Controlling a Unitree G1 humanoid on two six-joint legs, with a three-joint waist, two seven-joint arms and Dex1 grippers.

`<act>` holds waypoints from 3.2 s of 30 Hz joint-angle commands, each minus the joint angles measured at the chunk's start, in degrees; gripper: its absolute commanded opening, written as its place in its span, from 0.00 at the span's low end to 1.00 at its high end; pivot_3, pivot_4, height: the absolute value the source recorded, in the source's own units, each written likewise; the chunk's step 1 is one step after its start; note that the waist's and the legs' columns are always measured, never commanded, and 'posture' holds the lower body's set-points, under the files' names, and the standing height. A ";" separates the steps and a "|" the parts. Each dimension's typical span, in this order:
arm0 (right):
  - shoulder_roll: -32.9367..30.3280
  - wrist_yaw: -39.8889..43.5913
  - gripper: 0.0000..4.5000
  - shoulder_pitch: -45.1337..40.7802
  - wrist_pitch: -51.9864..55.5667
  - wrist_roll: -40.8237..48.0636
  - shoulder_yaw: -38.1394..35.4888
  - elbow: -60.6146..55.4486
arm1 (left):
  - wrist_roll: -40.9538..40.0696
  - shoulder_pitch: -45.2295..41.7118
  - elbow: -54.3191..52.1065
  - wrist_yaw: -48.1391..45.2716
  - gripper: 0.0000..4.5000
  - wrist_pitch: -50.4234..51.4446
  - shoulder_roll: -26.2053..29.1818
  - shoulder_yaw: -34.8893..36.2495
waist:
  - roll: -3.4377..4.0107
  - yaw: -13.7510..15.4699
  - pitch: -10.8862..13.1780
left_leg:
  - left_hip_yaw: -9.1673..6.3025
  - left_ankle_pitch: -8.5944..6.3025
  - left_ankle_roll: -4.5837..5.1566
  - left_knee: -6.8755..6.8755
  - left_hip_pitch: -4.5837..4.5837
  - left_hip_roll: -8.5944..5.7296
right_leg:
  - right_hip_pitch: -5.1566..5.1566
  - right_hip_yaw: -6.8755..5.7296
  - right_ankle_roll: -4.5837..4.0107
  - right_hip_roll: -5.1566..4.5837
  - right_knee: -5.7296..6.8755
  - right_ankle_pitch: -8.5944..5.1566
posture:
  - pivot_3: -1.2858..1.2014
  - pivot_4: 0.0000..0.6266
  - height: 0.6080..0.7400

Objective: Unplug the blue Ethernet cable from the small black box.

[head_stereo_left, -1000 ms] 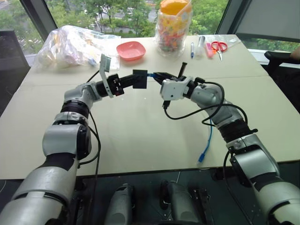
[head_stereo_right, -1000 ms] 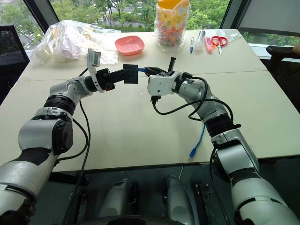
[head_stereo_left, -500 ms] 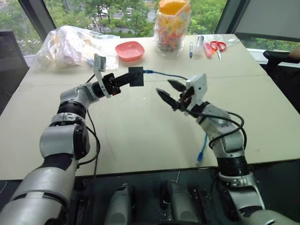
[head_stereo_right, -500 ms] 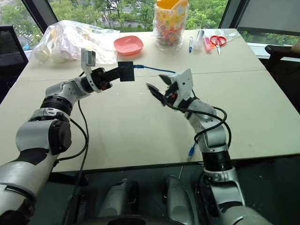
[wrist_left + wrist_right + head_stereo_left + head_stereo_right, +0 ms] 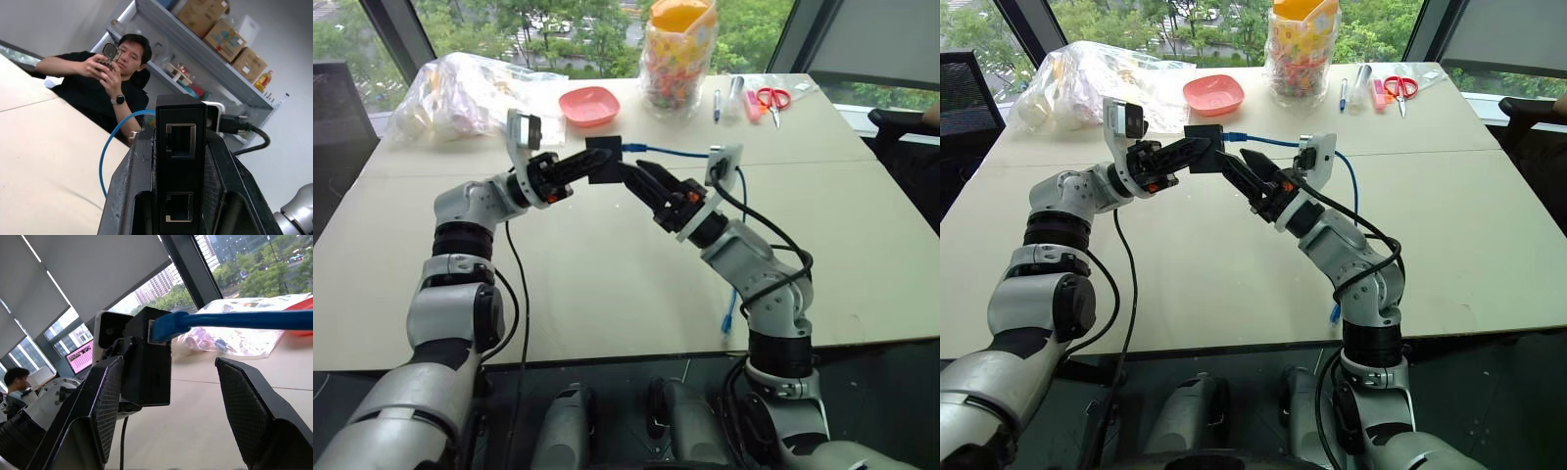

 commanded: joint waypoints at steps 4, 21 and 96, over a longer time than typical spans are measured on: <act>1.29 0.81 0.69 -2.44 -2.34 2.43 -0.79 0.13 | -2.00 1.34 -4.54 0.22 0.11 0.97 0.37 -0.67 | 0.00 -0.03 0.00 | -0.02 0.00 0.00 0.00 0.02 0.01 | 0.00 0.00 -0.06 0.01 0.00 -0.04 | 0.52 0.24 1.00; 2.39 1.68 0.01 -2.23 -2.92 3.70 0.14 0.72 | -3.64 2.04 -5.35 1.44 0.11 0.42 0.23 -1.15 | 0.00 -0.01 0.00 | -0.02 0.00 -0.01 -0.01 0.00 0.01 | -0.01 0.00 -0.12 -0.01 -0.02 -0.08 | 0.52 0.24 1.00; -2.93 -1.92 0.01 -1.60 -8.80 8.17 -9.48 8.16 | -9.57 5.13 -7.30 11.71 0.11 -0.70 5.06 5.14 | 0.03 -0.03 0.02 | -0.03 -0.04 0.03 -0.20 -0.24 0.03 | -0.02 -0.11 -0.13 0.03 -0.61 -0.07 | 0.52 0.24 1.00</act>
